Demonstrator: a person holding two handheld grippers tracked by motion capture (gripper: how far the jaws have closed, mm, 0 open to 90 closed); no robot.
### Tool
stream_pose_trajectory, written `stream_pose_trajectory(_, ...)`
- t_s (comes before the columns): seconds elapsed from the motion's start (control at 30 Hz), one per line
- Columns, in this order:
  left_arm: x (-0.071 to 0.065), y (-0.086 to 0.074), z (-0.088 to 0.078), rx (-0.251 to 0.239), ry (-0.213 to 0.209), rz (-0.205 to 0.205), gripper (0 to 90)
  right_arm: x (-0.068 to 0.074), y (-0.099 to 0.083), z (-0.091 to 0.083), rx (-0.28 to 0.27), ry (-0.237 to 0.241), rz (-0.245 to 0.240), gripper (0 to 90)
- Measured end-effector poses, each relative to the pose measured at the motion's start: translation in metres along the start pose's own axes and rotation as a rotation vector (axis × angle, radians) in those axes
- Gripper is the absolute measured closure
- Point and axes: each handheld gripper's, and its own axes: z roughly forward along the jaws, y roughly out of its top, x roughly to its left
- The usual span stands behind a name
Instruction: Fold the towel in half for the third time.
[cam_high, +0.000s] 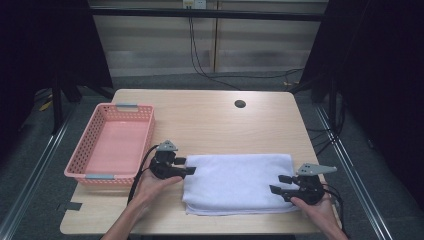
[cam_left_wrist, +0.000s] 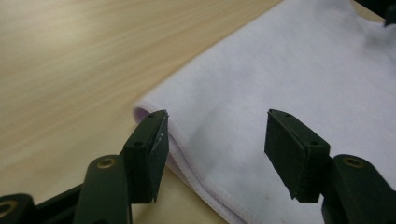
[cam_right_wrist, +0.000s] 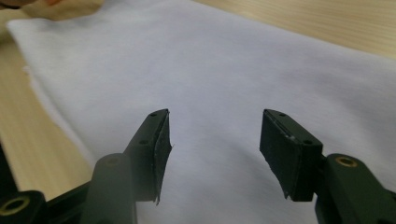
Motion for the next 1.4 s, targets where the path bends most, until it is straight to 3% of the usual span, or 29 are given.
stream_pose_trajectory(0.2, 0.013, 0.011, 0.006, -0.017, 0.001, -0.021, 39.9, 0.027, 0.009, 0.017, 0.012, 0.088, -0.041, 44.7)
stream_pose_trajectory(0.37, 0.015, 0.01, 0.011, 0.005, 0.011, -0.018, 39.8, 0.055, 0.02, 0.041, 0.038, 0.152, -0.109, 44.9)
stream_pose_trajectory(0.6, 0.018, 0.01, 0.006, -0.018, 0.011, -0.032, 39.7, 0.094, 0.041, 0.074, 0.051, 0.25, -0.188, 44.7)
stream_pose_trajectory(0.8, 0.022, 0.006, 0.006, -0.004, 0.011, -0.038, 39.4, 0.126, 0.056, 0.112, 0.089, 0.347, -0.214, 43.3)
stream_pose_trajectory(1.0, 0.026, 0.002, 0.007, 0.004, 0.009, -0.049, 39.3, 0.14, 0.064, 0.138, 0.121, 0.422, -0.21, 42.3)
stream_pose_trajectory(1.03, 0.027, 0.002, 0.007, 0.005, 0.008, -0.054, 39.3, 0.14, 0.064, 0.139, 0.114, 0.429, -0.194, 41.6)
stream_pose_trajectory(1.17, 0.029, 0.001, 0.01, 0.016, 0.015, -0.061, 39.1, 0.142, 0.065, 0.148, 0.14, 0.435, -0.206, 40.5)
stream_pose_trajectory(1.3, 0.029, 0.0, 0.012, 0.027, 0.015, -0.057, 38.6, 0.147, 0.057, 0.159, 0.166, 0.431, -0.239, 39.4)
stream_pose_trajectory(1.4, 0.031, 0.0, 0.014, 0.026, 0.024, -0.066, 38.5, 0.152, 0.052, 0.158, 0.151, 0.402, -0.277, 38.3)
